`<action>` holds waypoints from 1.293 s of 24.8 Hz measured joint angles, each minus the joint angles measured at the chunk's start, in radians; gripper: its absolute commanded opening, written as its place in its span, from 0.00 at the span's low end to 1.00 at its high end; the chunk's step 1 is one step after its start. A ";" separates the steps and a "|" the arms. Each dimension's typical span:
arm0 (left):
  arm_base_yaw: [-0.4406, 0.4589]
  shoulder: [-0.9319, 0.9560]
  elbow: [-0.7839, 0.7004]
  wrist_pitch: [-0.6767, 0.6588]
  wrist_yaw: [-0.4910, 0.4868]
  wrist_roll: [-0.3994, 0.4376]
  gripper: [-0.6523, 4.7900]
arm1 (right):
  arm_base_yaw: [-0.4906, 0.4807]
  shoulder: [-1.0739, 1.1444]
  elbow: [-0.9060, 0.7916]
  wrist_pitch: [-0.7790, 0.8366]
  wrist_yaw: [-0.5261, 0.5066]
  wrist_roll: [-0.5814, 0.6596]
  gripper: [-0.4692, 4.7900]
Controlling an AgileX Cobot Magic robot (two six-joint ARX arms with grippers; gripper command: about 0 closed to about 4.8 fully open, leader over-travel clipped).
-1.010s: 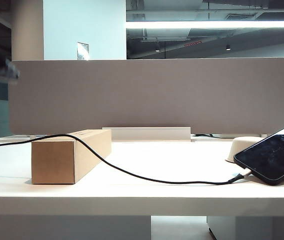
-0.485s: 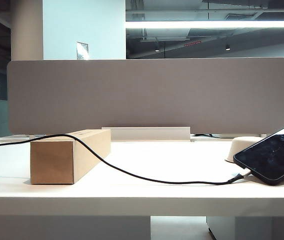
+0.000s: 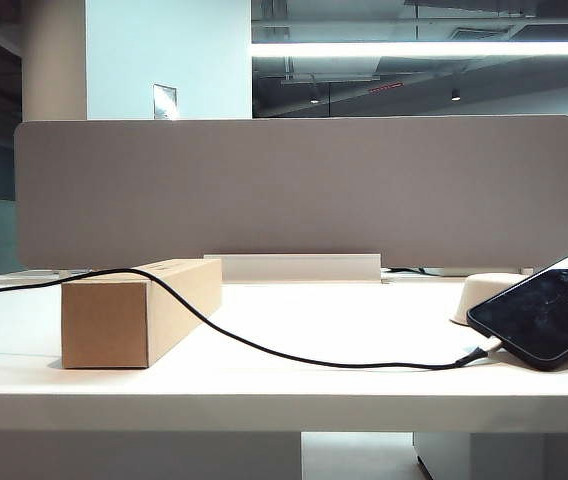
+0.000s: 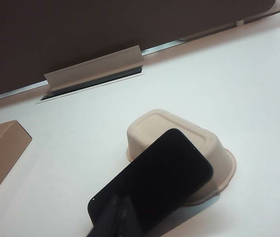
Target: Pick up the charging cable and the phone, plug the charging cable into the charging port on the phone, and finally place them back on the table.
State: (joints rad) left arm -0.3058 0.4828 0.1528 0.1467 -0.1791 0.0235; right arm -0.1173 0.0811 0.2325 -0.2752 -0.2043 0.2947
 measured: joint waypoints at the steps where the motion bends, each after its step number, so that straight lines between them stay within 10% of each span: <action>1: 0.016 0.000 0.000 0.000 0.015 -0.002 0.11 | 0.000 0.000 0.000 0.000 0.000 0.000 0.07; 32: 0.084 0.095 0.000 0.101 0.045 0.014 0.11 | 0.003 0.000 -0.033 0.015 0.019 0.000 0.07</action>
State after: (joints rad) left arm -0.2214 0.5774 0.1528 0.2474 -0.1341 0.0372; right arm -0.1139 0.0807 0.1997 -0.2600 -0.1856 0.2947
